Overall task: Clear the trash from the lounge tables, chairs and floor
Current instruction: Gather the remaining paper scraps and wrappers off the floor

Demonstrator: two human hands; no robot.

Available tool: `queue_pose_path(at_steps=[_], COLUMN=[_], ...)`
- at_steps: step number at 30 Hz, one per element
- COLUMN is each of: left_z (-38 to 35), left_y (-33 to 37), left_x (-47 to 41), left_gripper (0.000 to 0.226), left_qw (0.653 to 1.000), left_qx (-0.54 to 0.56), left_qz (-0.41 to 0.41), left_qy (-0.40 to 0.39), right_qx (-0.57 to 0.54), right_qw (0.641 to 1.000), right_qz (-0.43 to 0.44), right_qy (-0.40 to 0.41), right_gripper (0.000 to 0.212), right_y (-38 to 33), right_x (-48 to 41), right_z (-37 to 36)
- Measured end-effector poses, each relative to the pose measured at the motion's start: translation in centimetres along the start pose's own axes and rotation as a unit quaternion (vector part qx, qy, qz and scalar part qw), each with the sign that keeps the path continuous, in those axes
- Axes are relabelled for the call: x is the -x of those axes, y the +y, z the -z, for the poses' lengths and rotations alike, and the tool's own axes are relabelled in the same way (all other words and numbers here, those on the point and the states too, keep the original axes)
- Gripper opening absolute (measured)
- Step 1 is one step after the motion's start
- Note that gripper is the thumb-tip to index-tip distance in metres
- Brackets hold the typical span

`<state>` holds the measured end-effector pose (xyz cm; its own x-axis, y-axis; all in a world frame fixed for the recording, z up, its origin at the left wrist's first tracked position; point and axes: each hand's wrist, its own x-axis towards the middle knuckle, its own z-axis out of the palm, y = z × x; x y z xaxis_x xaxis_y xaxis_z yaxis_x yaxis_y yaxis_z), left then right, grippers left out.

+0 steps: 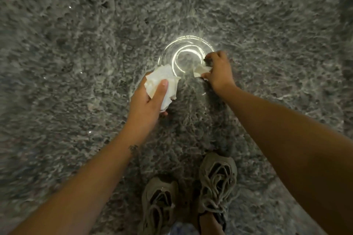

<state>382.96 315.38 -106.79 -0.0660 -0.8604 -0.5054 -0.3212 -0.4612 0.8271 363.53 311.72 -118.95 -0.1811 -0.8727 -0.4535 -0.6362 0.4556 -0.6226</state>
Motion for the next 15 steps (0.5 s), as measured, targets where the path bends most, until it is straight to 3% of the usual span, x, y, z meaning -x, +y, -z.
queue_pose_path(at_steps=[6,10,15], left_z=[1.0,1.3,3.0], left_y=[-1.1,-0.5,5.6], left_x=[0.1,1.0,3.8], left_gripper=[0.041,0.033,0.03], left_qw=[0.999,0.999,0.999], left_qx=[0.024,0.021,0.024], left_qz=[0.003,0.022,0.039], left_qy=[0.02,0.016,0.024], right_qx=[0.117,0.212,0.093], right_qw=[0.993,0.977,0.995], right_qz=[-0.016,-0.006,-0.033], right_qy=[0.013,0.019,0.029], right_gripper=[0.035,0.026,0.014], right_y=[0.7,-0.1,-5.2], right_x=[0.4,1.5,6.1], right_z=[-1.2,-1.1,4.2])
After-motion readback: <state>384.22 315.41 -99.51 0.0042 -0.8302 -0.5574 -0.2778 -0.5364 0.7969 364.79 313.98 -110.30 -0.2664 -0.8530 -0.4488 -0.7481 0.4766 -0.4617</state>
